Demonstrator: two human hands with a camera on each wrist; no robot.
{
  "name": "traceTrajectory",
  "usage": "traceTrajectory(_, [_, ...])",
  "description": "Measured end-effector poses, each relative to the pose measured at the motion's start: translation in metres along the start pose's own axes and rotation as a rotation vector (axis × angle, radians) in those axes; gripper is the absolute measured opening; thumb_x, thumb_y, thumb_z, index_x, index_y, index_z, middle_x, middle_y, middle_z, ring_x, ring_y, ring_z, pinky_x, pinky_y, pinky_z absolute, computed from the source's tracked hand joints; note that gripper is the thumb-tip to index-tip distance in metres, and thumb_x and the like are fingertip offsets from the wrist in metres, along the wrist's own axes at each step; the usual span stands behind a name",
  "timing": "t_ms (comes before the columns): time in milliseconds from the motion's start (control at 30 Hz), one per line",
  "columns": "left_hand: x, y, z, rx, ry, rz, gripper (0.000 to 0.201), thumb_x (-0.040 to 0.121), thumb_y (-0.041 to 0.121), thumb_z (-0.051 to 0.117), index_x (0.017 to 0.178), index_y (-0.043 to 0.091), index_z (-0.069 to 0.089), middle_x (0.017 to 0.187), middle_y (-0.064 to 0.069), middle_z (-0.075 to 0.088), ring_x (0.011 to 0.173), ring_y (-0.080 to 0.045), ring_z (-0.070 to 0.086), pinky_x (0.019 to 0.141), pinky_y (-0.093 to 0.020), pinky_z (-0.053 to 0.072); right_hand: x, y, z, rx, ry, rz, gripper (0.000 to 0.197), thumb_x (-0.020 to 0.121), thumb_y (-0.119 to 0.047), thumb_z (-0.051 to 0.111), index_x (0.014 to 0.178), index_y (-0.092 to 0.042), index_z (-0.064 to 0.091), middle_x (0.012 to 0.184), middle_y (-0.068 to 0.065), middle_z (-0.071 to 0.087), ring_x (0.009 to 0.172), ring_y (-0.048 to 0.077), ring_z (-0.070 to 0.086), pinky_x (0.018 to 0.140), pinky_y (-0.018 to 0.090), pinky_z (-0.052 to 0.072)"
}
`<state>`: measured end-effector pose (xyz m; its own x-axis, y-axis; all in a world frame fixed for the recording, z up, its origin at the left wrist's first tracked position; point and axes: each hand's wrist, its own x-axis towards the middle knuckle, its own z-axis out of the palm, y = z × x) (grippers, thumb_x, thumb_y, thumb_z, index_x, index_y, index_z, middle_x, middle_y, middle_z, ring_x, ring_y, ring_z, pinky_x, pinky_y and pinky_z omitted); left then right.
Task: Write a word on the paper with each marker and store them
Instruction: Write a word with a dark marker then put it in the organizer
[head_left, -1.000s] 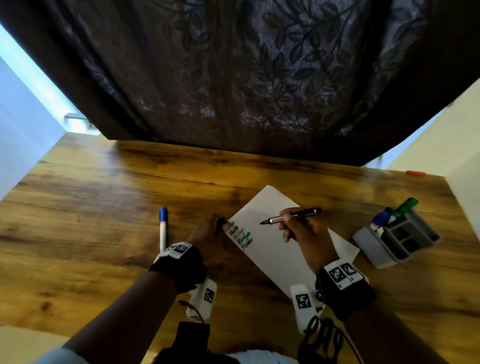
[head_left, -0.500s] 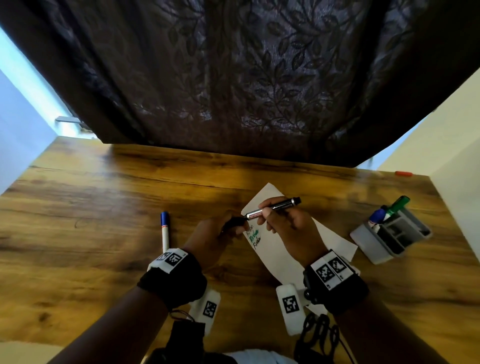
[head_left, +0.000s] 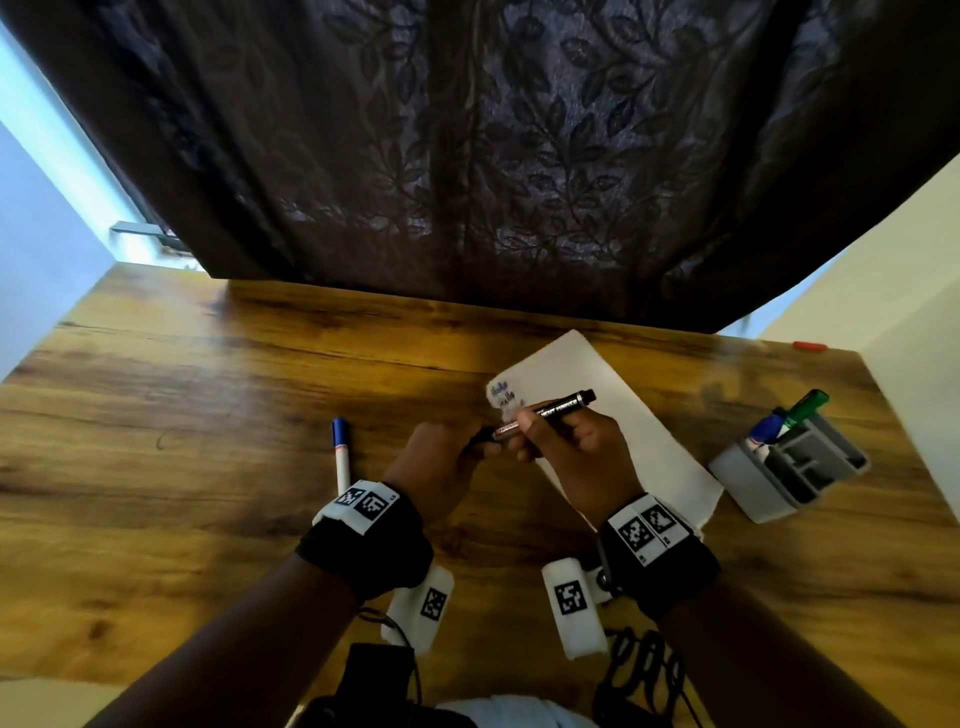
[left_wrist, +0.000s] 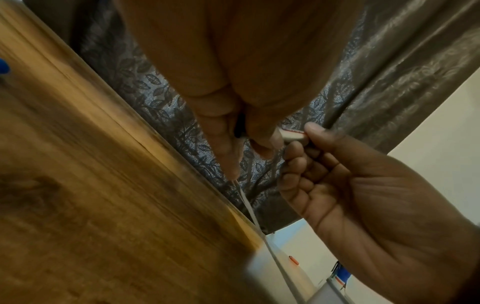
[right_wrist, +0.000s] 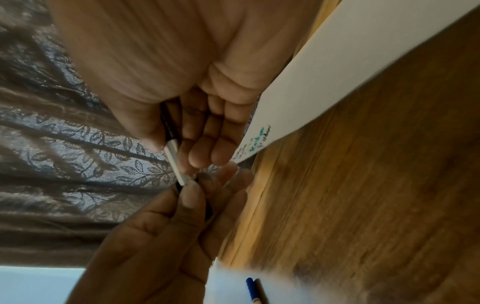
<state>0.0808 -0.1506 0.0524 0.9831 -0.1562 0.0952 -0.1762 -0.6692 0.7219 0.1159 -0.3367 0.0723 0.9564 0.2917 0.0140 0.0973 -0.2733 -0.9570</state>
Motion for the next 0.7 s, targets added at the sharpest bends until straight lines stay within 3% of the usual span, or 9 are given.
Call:
traceTrajectory(67, [0.002,0.0,0.0,0.01,-0.021,-0.036,0.016,0.096,0.021,0.051,0.099,0.012,0.064,0.089,-0.002,0.069,0.078,-0.017,0.066,0.07,-0.042,0.056,0.0,0.0,0.0,0.003,0.009,0.002,0.022,0.094,-0.03,0.064,0.088,-0.012,0.076,0.077,-0.003,0.077,0.071,0.012,0.073,0.075,0.018,0.054])
traceTrajectory(167, [0.004,0.007,0.001,-0.028,-0.009,-0.039,0.013,0.094,0.004,0.052,0.099,0.005,0.064,0.089,-0.004,0.07,0.075,-0.013,0.068,0.067,-0.036,0.058,0.001,0.0,-0.001,0.037,0.036,0.015,0.023,0.094,-0.026,0.063,0.086,-0.009,0.076,0.074,0.001,0.077,0.067,0.015,0.072,0.07,0.014,0.053])
traceTrajectory(267, [0.002,0.017,0.005,-0.009,0.029,-0.029,0.017,0.09,-0.005,0.051,0.098,0.004,0.064,0.085,-0.003,0.069,0.069,-0.01,0.065,0.061,-0.028,0.057,0.001,-0.001,0.003,0.087,0.06,0.011,0.027,0.095,-0.029,0.062,0.084,-0.007,0.074,0.072,0.006,0.076,0.064,0.023,0.072,0.073,0.032,0.06])
traceTrajectory(400, [-0.003,0.03,0.008,-0.103,0.026,-0.058,0.017,0.094,0.002,0.052,0.087,0.016,0.061,0.067,0.004,0.064,0.052,-0.007,0.061,0.05,-0.021,0.051,0.004,-0.007,-0.003,0.036,0.001,-0.043,0.03,0.097,-0.029,0.059,0.081,-0.007,0.071,0.065,0.007,0.073,0.061,0.025,0.07,0.077,0.05,0.059])
traceTrajectory(567, [0.004,0.046,-0.004,-0.473,-0.149,-0.236,0.027,0.098,0.027,0.05,0.087,0.007,0.064,0.062,0.002,0.058,0.049,-0.01,0.048,0.047,-0.023,0.042,0.012,-0.013,-0.024,0.099,-0.095,-0.06,0.028,0.097,-0.027,0.059,0.085,-0.004,0.07,0.064,0.011,0.068,0.062,0.031,0.066,0.08,0.057,0.056])
traceTrajectory(700, [0.022,0.053,-0.003,-0.421,-0.201,-0.214,0.02,0.097,0.028,0.054,0.086,0.014,0.065,0.063,0.007,0.062,0.049,-0.007,0.049,0.048,-0.023,0.043,0.016,-0.006,-0.04,0.095,-0.113,-0.066,0.022,0.097,-0.029,0.058,0.091,-0.013,0.072,0.066,0.006,0.067,0.066,0.032,0.065,0.082,0.056,0.056])
